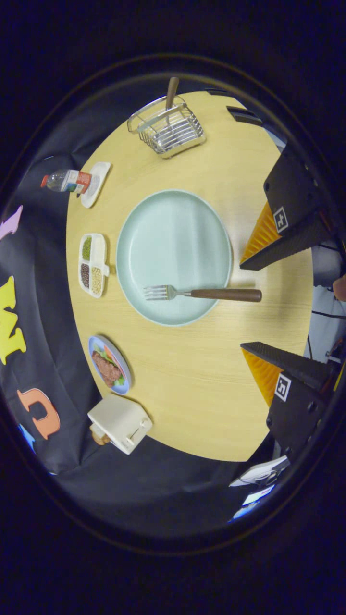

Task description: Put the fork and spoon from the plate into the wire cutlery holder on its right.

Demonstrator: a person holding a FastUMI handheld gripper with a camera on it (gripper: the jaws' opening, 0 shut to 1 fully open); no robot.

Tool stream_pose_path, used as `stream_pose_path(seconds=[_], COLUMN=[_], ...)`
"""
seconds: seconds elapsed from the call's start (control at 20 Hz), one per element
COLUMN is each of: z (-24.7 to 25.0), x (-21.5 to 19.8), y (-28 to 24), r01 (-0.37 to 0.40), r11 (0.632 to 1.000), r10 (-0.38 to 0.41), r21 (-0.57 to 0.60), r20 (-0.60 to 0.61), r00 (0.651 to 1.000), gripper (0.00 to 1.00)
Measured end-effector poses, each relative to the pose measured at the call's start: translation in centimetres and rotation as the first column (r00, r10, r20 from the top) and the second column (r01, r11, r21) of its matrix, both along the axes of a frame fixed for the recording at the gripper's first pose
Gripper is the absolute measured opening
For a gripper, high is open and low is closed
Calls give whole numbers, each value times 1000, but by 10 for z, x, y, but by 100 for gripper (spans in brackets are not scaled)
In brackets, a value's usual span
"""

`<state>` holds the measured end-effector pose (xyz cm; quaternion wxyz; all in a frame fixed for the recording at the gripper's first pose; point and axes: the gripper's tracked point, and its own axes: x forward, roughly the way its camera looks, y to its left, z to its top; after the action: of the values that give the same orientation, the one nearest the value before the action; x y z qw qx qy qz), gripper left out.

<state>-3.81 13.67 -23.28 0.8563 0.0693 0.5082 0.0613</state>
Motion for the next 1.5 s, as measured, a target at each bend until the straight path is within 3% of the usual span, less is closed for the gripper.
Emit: stream_pose_path(seconds=[0.15, 0.2, 0.3, 0.85, 0.9, 1.0, 1.15, 1.2, 1.5], z=[-6, -6, -8, -18, -19, -19, -12, -14, -7], x=[0, 2, 6, 17, 18, 18, 22, 21, 19], y=[1, -1, -2, -12, -15, -14, -16, -17, -22], r01=[19, 28, 35, 50, 49, 46, 44, 40, 37], r11=[1000, 1000, 999, 998, 998, 997, 998, 998, 999], r10=[-19, -28, -35, -52, -52, -49, -46, -41, -37], r21=[10, 6, 0, -45, -47, -56, -45, -41, -18], r20=[-23, -23, -27, -58, -52, -55, -33, -27, -15], r00=[1000, 999, 999, 997, 997, 997, 998, 999, 999], gripper=[89, 78, 77, 14, 17, 7, 8, 0, 0])
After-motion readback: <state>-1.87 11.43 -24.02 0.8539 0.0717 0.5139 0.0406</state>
